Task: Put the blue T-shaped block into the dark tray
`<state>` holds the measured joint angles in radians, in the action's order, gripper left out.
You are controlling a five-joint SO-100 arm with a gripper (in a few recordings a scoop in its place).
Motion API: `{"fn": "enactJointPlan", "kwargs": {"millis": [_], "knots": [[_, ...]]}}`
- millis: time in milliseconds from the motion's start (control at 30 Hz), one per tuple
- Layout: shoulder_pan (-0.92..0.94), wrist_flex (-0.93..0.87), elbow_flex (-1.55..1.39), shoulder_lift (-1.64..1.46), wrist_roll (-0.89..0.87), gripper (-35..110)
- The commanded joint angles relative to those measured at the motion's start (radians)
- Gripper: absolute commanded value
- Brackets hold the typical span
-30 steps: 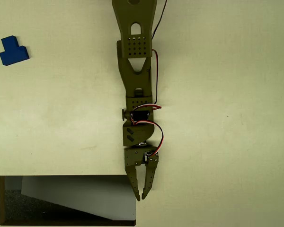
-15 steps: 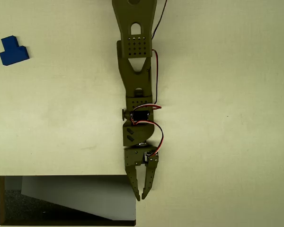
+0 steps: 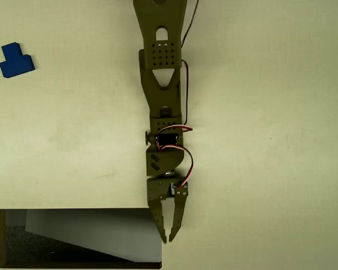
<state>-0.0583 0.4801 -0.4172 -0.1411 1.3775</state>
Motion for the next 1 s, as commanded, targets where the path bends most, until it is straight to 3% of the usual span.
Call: {"fn": "enactJointPlan", "kwargs": {"millis": [0, 167, 300, 533, 667, 767, 967], "knots": [[0.023, -0.451, 0.031, -0.486, -0.132, 0], [0.098, -0.874, -0.124, -0.933, -0.169, 0], [0.176, -1.088, -0.443, -1.21, -0.12, 0], [0.417, -1.477, -1.275, -1.7, 0.25, 0], [0.649, -1.468, -1.585, -1.848, 0.534, 0], [0.842, -1.35, -1.72, -1.887, 0.784, 0], [1.215, -1.134, -1.71, -1.707, 1.378, 0]]}}
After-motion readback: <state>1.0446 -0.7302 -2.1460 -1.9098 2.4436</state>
